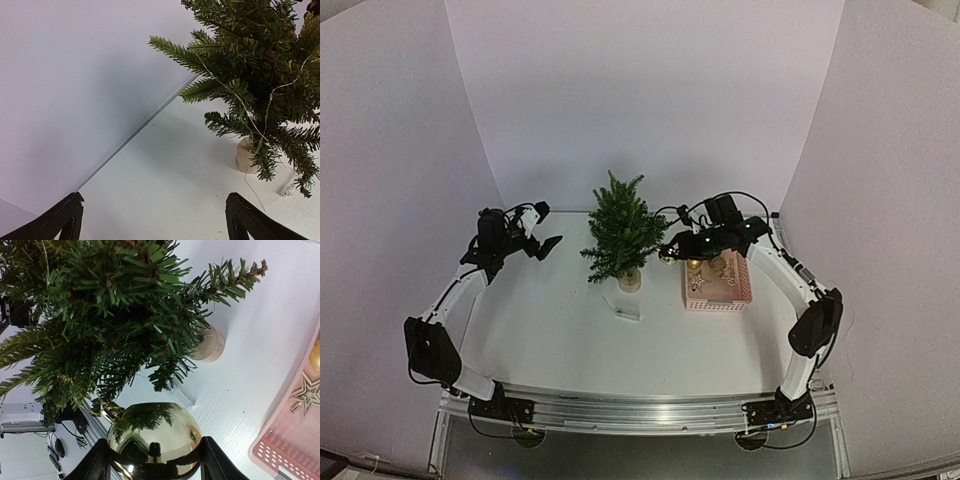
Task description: Decorate the small christmas tree
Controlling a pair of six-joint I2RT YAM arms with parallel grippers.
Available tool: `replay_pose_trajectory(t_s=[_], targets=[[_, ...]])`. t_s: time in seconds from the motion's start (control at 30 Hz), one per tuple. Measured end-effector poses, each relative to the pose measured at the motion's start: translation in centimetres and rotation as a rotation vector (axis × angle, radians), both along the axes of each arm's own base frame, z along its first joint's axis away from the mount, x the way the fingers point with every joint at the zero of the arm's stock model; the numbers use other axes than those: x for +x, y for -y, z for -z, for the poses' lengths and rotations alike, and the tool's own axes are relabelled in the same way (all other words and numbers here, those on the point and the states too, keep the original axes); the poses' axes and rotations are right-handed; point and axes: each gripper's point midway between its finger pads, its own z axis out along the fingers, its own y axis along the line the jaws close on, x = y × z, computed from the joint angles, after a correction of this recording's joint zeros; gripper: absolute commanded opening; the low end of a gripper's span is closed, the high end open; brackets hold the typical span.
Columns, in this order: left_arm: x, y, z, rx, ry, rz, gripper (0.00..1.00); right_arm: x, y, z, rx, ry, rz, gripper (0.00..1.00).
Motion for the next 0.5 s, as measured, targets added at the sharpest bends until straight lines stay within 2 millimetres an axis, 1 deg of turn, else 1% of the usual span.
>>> replay_pose_trajectory(t_s=[0.23,0.5], targets=[[0.0,0.0,0.0,0.0,0.0,0.0,0.99,-0.1,-0.2,0.3,0.003,-0.011,-0.007,0.0],[0.0,0.0,0.0,0.0,0.0,0.0,0.99,0.1,-0.4,1.2,-0.004,-0.032,-0.011,0.01]])
